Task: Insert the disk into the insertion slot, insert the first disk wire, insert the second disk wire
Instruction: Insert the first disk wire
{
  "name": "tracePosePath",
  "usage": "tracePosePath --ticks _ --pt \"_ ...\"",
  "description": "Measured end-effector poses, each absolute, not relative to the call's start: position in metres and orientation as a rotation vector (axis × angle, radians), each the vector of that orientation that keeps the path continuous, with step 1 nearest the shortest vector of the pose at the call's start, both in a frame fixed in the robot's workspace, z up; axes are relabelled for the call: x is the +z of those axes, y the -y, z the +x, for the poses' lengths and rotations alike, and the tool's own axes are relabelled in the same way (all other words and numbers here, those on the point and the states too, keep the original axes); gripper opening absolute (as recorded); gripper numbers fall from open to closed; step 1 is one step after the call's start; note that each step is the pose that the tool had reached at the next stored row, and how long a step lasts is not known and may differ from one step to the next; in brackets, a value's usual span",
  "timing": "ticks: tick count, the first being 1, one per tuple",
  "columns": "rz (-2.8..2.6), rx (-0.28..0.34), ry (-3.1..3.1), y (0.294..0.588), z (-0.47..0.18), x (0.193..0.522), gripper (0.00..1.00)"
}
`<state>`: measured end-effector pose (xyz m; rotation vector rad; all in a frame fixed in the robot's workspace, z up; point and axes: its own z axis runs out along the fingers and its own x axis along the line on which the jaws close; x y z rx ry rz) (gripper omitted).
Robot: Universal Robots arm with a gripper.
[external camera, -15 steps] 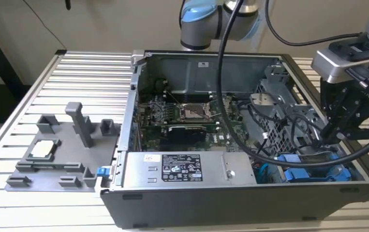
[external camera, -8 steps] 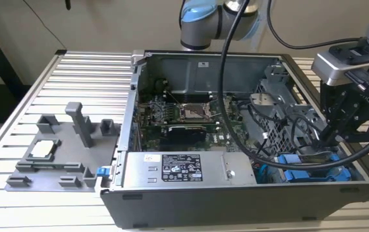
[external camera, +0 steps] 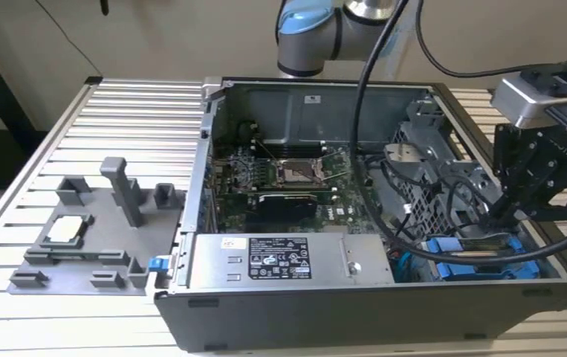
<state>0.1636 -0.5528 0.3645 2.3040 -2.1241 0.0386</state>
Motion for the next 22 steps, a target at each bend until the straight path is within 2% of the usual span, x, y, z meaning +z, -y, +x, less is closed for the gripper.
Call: tracePosePath --ticks 4,22 --pt "2.292 0.015 2.117 0.553 0.166 0.361 0.19" --pt "2.224 -0.015 2.180 0.553 0.173 0.347 0.19"
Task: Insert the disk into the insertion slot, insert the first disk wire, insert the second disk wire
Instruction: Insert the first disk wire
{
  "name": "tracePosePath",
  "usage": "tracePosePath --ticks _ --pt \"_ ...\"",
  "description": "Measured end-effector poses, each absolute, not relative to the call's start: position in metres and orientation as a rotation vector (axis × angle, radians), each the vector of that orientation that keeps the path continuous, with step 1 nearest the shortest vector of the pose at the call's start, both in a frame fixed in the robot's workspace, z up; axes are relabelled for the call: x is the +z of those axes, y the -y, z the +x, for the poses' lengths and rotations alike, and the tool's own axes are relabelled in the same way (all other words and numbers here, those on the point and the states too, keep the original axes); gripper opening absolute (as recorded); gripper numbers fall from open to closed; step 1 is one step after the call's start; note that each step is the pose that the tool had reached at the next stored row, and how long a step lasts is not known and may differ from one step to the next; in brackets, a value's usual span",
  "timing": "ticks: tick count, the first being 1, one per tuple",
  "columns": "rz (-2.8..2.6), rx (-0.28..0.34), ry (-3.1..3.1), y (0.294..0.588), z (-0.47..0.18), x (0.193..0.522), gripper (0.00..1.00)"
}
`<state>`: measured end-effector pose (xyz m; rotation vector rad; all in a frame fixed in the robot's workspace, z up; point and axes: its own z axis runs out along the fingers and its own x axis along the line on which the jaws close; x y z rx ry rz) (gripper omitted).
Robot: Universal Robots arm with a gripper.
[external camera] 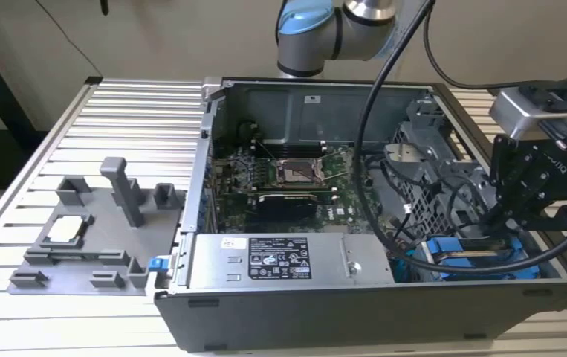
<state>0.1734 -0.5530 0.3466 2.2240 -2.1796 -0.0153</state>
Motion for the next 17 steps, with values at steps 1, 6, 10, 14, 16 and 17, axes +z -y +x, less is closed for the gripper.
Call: tracePosePath --ticks 1,6,10,14,16,17 --pt "2.222 -0.019 2.178 0.5530 0.1749 0.3466 0.19" --pt "2.207 -0.032 2.182 0.5538 0.1774 0.3454 0.19" --pt "2.189 -0.038 2.195 0.5556 0.1777 0.3440 0.19" --pt "2.178 -0.044 2.200 0.5572 0.1786 0.3432 0.19" --pt "2.174 -0.046 2.203 0.5573 0.1790 0.3430 0.19" --pt "2.172 -0.046 2.205 0.5574 0.1791 0.3429 0.19"
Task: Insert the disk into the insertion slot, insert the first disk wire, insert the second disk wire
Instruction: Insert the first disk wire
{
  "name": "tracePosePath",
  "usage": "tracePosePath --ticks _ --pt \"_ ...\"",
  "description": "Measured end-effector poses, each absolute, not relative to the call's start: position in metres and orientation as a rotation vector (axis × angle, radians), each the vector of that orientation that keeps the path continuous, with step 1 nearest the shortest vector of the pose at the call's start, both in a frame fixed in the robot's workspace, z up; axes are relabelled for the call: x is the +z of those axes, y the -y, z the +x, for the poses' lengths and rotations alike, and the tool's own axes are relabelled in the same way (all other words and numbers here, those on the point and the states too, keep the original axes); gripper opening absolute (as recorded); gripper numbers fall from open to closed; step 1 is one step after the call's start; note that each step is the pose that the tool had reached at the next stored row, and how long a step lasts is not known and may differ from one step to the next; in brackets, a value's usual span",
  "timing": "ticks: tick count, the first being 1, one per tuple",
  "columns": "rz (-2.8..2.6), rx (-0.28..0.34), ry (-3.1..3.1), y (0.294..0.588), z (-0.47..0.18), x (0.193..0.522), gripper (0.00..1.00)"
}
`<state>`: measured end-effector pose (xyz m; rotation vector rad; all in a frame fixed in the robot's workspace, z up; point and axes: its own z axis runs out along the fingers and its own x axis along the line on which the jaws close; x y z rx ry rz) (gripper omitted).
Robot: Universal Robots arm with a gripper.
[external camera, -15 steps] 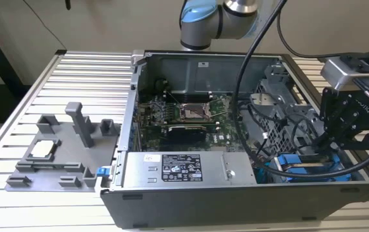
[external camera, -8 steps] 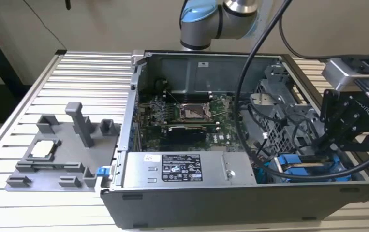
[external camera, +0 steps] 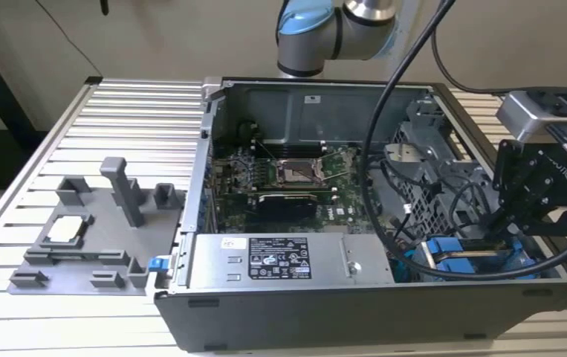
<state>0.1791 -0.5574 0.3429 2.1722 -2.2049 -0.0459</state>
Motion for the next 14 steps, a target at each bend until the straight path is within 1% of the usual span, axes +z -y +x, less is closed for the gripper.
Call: tracePosePath --ticks 14 --pt "2.157 -0.047 2.219 0.5574 0.1797 0.3388 0.19"
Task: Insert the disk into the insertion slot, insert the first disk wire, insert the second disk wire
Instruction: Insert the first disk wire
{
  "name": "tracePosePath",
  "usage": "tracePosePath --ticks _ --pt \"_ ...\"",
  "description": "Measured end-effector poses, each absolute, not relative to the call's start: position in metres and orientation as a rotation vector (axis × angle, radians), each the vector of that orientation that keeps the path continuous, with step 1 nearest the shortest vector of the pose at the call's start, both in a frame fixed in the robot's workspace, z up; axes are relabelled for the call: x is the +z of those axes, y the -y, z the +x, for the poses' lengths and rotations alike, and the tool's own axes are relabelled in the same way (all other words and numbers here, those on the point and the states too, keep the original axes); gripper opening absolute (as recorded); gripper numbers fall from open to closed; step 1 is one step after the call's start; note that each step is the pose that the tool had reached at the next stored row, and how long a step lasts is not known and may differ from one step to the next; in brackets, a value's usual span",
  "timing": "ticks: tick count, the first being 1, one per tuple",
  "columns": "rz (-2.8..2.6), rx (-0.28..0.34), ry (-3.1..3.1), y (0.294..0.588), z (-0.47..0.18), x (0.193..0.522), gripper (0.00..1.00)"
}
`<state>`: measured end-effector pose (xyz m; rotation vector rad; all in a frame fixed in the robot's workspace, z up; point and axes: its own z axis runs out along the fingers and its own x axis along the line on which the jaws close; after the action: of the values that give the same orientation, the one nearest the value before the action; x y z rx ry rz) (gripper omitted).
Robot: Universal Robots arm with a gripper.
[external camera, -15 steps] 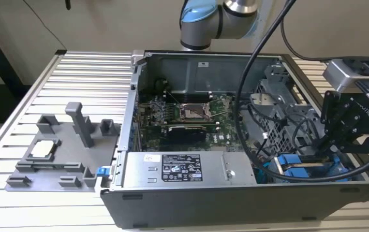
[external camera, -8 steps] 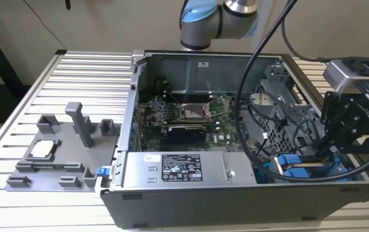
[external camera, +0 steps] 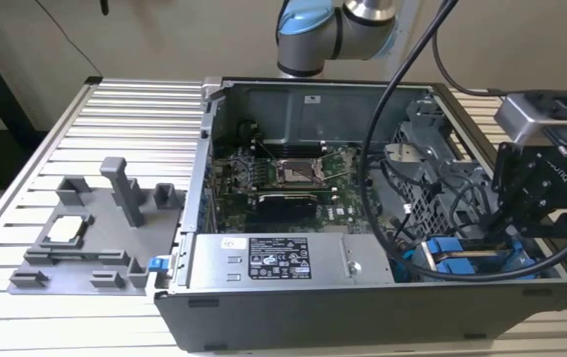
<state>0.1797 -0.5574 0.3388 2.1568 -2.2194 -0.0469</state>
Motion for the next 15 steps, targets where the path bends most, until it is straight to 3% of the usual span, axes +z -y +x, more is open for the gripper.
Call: tracePosePath --ticks 12,13,15 --pt "2.154 -0.049 2.222 0.5575 0.1796 0.3303 0.20" --pt "2.154 -0.048 2.222 0.5575 0.1796 0.3320 0.27" --pt "2.154 -0.049 2.222 0.5575 0.1796 0.3385 0.27"
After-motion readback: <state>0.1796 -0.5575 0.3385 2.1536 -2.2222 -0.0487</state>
